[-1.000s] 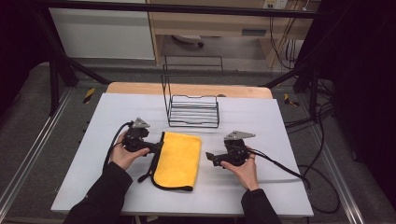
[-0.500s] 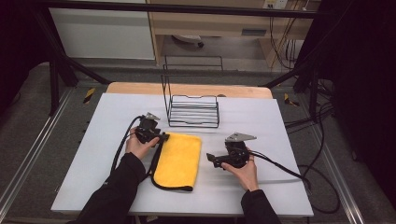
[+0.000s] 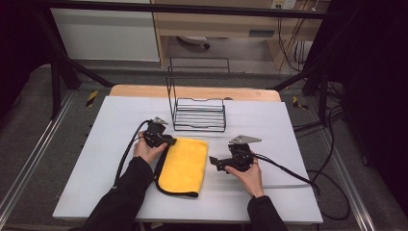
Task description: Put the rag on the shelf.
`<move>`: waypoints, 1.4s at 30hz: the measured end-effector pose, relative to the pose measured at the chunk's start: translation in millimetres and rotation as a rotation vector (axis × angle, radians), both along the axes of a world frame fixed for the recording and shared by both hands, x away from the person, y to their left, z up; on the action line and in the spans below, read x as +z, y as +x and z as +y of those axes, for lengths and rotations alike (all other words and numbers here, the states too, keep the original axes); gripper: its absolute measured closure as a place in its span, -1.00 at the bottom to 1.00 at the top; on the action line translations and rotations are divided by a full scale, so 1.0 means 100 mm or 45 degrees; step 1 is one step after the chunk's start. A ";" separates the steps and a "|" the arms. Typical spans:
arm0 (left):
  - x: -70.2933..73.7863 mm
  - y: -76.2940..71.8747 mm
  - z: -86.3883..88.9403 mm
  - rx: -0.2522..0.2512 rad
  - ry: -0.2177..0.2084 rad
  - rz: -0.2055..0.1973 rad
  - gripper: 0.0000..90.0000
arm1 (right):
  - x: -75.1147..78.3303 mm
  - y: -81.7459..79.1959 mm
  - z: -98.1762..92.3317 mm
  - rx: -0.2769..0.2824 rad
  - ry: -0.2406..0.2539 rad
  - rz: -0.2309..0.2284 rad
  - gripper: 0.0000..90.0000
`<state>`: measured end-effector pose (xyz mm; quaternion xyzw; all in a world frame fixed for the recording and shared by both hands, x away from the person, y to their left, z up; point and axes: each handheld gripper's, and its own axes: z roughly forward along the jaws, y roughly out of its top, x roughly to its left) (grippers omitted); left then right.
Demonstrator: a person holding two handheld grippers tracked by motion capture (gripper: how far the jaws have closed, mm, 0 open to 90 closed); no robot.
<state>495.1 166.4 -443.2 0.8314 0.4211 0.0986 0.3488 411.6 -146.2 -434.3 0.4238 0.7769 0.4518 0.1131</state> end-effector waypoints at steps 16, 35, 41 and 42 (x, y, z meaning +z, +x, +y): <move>-0.01 -0.02 -0.03 -0.030 0.022 -0.027 0.54 | -0.12 0.47 0.43 -0.089 -0.015 0.036 -0.70; -0.02 -0.03 -0.02 -0.042 0.017 -0.047 0.54 | -0.22 0.57 0.48 -0.130 -0.052 0.092 0.11; -0.02 -0.03 -0.02 -0.039 0.014 -0.048 0.54 | -0.22 0.59 0.48 -0.105 -0.033 0.130 0.31; -0.02 -0.03 -0.02 -0.040 0.014 -0.048 0.55 | -0.22 0.59 0.48 -0.106 -0.025 0.144 0.35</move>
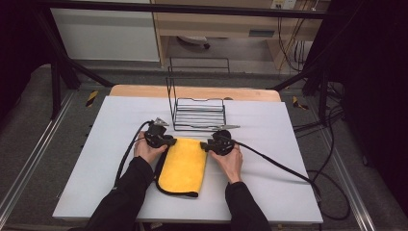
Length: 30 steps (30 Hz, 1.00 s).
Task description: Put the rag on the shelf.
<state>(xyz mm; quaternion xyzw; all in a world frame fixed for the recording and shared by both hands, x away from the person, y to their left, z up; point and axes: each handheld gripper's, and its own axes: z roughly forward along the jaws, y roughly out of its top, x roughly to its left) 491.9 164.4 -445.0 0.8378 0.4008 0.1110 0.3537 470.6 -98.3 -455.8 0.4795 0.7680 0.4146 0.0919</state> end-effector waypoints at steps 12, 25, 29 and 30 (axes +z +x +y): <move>0.04 0.00 -0.03 0.008 0.020 0.012 0.69 | 0.00 0.00 0.01 -0.009 0.063 0.066 0.66; 0.11 -0.03 0.04 0.027 -0.042 0.020 0.81 | 0.08 -0.04 0.00 -0.032 0.122 0.064 0.87; 0.22 -0.11 0.10 0.026 -0.084 -0.030 0.81 | 0.18 -0.10 -0.02 -0.019 0.168 -0.008 0.88; 0.25 -0.13 0.11 0.022 -0.089 -0.047 0.81 | 0.20 -0.12 -0.02 -0.016 0.181 -0.024 0.88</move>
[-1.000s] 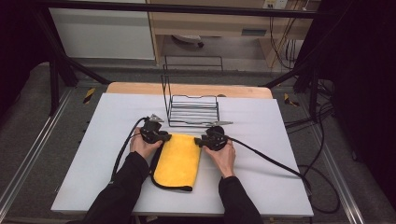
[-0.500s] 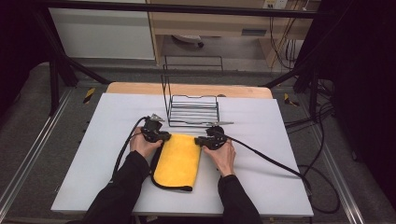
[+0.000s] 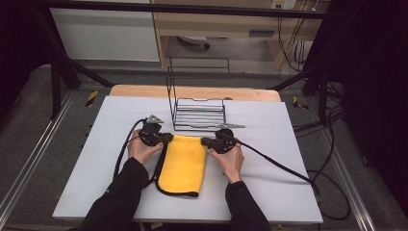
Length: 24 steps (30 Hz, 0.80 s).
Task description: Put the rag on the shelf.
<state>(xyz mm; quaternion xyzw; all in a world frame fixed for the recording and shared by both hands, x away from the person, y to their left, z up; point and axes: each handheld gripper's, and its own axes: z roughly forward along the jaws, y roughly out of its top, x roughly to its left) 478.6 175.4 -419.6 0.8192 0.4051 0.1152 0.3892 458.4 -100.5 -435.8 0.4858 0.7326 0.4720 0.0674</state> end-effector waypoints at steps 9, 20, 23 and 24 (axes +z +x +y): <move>0.22 -0.28 0.10 0.008 -0.059 -0.145 0.81 | 0.21 -0.17 0.00 0.032 0.050 -0.129 0.88; 0.46 -0.57 0.16 0.024 -0.121 -0.273 0.81 | 0.47 -0.33 0.00 0.073 0.050 -0.247 0.88; 0.55 -0.64 0.16 0.026 -0.137 -0.312 0.81 | 0.58 -0.37 -0.01 0.090 0.049 -0.304 0.88; 0.57 -0.66 0.16 0.027 -0.137 -0.324 0.81 | 0.58 -0.37 -0.01 0.090 0.049 -0.304 0.88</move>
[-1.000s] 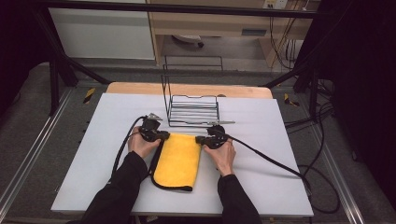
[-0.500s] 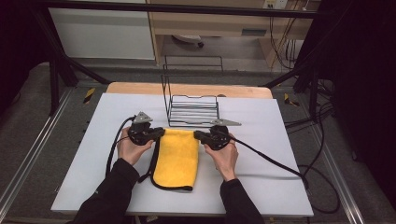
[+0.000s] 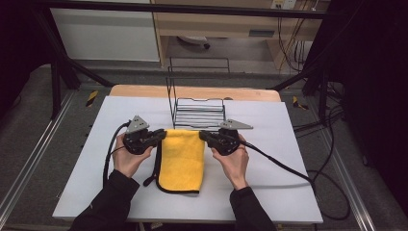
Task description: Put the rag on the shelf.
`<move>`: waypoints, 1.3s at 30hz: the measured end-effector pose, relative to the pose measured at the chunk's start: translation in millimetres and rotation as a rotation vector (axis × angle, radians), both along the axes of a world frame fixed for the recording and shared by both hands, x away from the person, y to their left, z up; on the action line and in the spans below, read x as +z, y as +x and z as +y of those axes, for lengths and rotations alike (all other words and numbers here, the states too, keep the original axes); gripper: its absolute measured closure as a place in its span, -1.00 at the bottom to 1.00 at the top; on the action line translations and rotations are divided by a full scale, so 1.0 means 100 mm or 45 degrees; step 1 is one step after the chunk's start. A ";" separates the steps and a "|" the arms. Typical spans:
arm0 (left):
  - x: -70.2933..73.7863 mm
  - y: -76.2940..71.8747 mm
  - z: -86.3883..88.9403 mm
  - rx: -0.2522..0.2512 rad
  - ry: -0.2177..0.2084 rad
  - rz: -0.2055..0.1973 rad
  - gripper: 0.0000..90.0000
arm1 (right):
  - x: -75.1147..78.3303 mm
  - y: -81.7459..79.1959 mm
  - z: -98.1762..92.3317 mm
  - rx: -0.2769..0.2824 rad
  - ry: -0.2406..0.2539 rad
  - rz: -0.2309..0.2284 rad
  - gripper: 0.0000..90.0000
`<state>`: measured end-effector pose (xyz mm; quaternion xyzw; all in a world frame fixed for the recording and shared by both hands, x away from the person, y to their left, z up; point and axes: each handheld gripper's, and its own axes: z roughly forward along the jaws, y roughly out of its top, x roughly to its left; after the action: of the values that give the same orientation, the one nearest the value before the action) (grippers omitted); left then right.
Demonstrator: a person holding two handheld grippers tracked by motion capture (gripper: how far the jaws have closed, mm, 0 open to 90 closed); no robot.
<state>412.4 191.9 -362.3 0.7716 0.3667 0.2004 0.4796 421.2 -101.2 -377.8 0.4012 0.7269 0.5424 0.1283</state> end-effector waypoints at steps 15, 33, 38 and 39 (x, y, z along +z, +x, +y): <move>0.34 -0.17 -0.04 0.024 -0.083 -0.130 0.81 | 0.40 -0.15 -0.05 0.002 0.016 -0.162 0.88; 0.72 -0.19 -0.25 0.017 -0.159 -0.285 0.81 | 0.91 -0.27 -0.25 -0.066 0.028 -0.362 0.88; 0.83 -0.18 -0.29 0.023 -0.177 -0.328 0.81 | 1.02 -0.28 -0.28 -0.087 0.038 -0.402 0.88; 0.86 -0.17 -0.30 0.025 -0.178 -0.337 0.81 | 1.02 -0.28 -0.28 -0.087 0.038 -0.402 0.88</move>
<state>395.0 161.7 -276.6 0.6996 0.3208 0.2790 0.5743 392.7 -129.6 -276.0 0.3372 0.6754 0.6049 0.2532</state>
